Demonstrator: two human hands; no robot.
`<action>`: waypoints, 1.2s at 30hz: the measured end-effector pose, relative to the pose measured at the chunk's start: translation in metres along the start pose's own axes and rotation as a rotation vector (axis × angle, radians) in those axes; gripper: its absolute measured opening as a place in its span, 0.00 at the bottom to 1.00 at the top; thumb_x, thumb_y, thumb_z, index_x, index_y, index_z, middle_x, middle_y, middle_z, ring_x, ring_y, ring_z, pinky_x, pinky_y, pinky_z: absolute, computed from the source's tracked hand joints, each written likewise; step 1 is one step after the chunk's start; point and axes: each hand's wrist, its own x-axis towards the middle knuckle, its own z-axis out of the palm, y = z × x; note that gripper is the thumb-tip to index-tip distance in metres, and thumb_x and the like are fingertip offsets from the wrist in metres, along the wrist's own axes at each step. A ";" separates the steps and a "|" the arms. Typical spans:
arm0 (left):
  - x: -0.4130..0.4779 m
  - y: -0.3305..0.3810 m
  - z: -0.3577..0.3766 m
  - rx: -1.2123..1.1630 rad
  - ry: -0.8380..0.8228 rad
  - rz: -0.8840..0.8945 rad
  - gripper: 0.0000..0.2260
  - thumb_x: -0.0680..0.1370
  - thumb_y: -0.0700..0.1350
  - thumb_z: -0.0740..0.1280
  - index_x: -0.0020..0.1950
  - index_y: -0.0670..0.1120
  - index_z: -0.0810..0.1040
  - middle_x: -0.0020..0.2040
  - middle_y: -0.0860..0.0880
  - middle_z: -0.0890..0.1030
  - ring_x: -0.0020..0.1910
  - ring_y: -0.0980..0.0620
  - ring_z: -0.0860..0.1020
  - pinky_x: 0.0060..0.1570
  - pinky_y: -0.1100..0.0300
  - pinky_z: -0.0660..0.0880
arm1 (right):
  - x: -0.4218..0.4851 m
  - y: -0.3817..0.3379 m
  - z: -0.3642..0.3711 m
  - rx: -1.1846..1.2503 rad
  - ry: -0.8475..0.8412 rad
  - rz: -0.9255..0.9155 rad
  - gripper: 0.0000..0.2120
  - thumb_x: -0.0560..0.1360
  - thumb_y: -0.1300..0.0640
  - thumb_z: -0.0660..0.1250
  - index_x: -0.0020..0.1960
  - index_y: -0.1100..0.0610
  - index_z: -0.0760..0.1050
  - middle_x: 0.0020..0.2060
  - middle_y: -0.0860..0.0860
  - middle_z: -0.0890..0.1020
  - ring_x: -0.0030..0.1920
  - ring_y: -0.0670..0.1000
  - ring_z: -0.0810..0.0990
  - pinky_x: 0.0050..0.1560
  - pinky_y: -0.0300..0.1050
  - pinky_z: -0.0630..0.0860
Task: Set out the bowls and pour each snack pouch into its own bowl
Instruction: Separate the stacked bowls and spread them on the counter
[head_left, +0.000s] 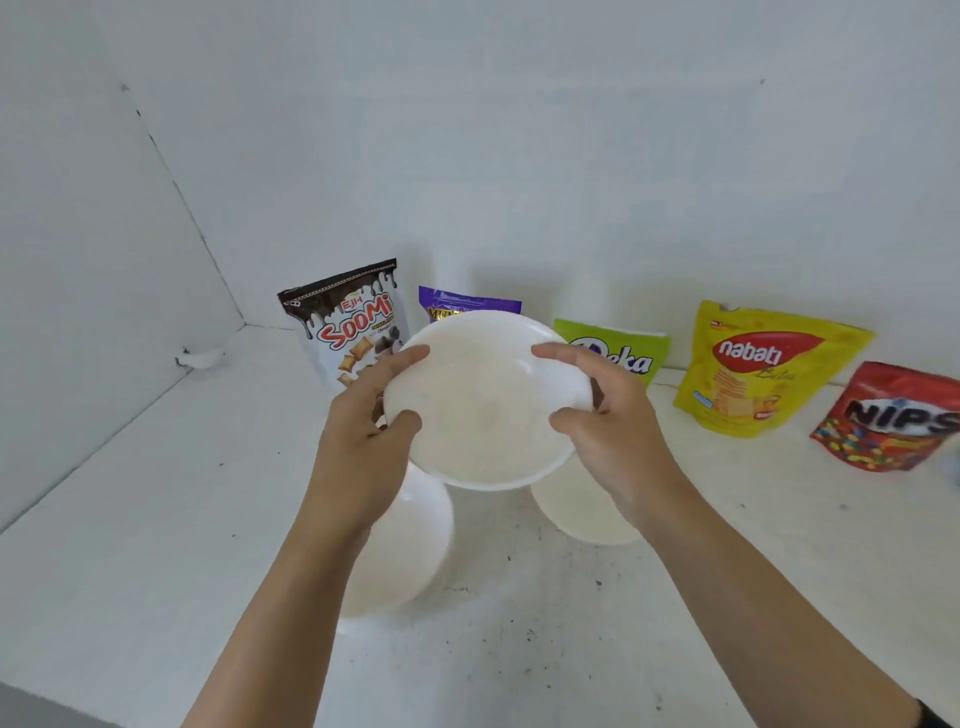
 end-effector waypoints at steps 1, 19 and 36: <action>0.002 0.003 0.016 -0.033 -0.023 0.001 0.29 0.76 0.26 0.61 0.63 0.58 0.81 0.60 0.66 0.78 0.56 0.66 0.78 0.48 0.68 0.75 | -0.002 -0.002 -0.015 0.008 0.029 0.000 0.33 0.68 0.77 0.61 0.59 0.44 0.82 0.43 0.48 0.78 0.36 0.50 0.68 0.33 0.40 0.64; -0.043 -0.028 0.294 -0.049 -0.243 -0.160 0.29 0.74 0.28 0.62 0.63 0.58 0.80 0.62 0.55 0.81 0.56 0.50 0.79 0.41 0.68 0.76 | -0.041 0.088 -0.259 -0.179 0.329 0.208 0.29 0.67 0.76 0.64 0.57 0.48 0.80 0.57 0.39 0.79 0.61 0.51 0.75 0.57 0.47 0.79; -0.053 -0.105 0.345 0.278 -0.323 -0.268 0.28 0.75 0.31 0.63 0.71 0.54 0.75 0.70 0.53 0.74 0.68 0.46 0.72 0.66 0.43 0.75 | -0.032 0.186 -0.276 -0.388 0.193 0.397 0.34 0.69 0.76 0.65 0.70 0.52 0.72 0.67 0.50 0.76 0.62 0.47 0.68 0.65 0.48 0.73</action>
